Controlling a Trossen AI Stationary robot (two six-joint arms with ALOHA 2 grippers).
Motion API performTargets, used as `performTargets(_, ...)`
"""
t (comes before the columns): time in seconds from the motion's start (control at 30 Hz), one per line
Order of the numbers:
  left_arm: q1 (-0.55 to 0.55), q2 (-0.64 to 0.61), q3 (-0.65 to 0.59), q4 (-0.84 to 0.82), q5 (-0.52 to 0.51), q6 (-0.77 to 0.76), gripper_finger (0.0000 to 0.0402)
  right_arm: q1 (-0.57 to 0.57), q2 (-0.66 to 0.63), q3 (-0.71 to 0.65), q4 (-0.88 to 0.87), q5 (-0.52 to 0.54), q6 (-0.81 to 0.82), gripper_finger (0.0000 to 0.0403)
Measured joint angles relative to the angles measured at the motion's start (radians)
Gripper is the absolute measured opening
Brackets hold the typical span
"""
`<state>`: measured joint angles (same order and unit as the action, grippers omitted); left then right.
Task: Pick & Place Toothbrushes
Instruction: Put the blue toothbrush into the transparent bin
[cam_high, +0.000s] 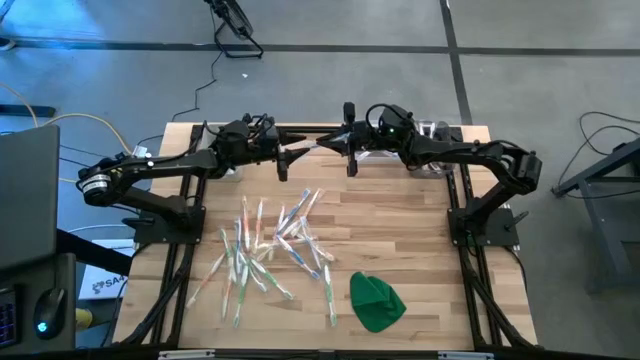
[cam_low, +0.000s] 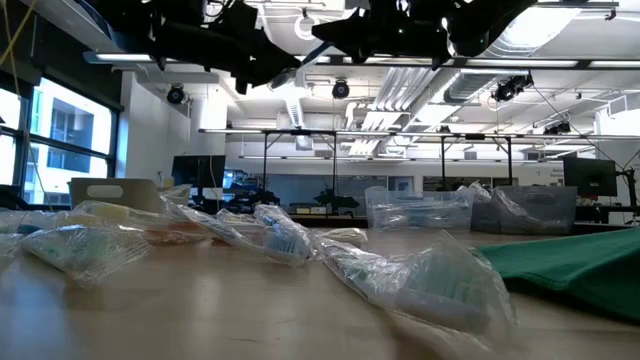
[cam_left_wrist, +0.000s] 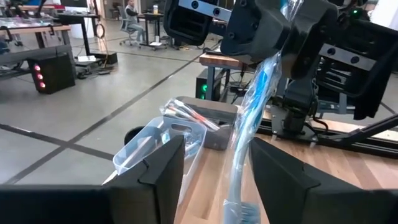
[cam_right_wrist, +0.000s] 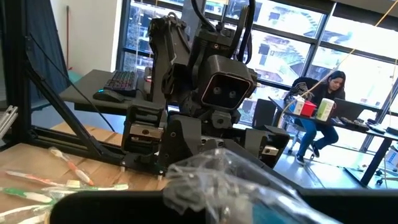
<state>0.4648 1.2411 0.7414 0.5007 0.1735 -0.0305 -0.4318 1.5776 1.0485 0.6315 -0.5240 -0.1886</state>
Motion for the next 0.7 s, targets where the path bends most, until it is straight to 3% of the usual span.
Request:
performTargets(0.13,0.0,0.0,0.0,0.0,0.004,0.014,0.0179,0.0,0.0,0.0,-0.003,0.004,0.001,0.0008)
performTargets(0.3,0.0,-0.007,0.001,0.004,0.003,0.026,0.0179,-0.018,-0.001,0.0,-0.09,0.093,-0.03,0.0008)
performTargets(0.7,0.001,-0.028,0.001,-0.027,-0.013,0.07,0.018,-0.125,-0.013,-0.001,-0.308,0.119,-0.042,0.0008)
